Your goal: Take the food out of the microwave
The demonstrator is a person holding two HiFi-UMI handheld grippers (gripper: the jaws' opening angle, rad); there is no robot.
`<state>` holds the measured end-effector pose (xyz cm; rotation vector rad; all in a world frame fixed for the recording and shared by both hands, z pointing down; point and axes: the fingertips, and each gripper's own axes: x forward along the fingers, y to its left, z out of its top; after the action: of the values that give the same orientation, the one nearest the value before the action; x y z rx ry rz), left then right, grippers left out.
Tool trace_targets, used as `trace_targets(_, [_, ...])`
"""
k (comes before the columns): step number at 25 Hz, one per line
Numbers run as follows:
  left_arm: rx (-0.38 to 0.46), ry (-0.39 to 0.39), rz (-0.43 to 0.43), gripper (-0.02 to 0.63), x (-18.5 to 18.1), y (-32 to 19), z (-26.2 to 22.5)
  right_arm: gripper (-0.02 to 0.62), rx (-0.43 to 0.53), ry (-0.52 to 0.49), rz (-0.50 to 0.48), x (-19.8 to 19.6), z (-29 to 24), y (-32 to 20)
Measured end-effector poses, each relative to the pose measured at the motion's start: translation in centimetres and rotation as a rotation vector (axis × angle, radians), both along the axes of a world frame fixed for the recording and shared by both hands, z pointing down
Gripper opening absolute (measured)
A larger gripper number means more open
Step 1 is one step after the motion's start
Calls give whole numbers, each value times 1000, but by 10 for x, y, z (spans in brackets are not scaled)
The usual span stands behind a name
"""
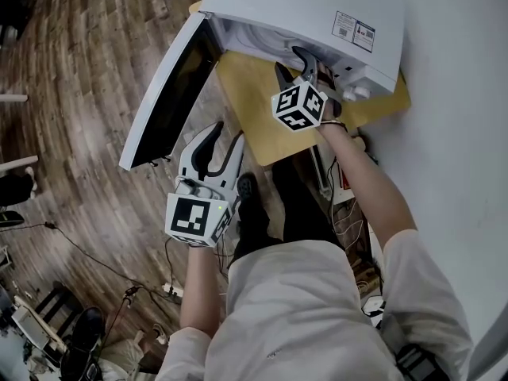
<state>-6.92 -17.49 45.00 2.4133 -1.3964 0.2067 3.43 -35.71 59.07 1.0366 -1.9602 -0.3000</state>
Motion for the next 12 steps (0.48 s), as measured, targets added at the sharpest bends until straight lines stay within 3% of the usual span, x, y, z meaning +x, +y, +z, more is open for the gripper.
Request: trace_targets(12, [-35, 14, -29, 126, -7, 4, 13, 213, 58, 148, 63, 5, 17, -41])
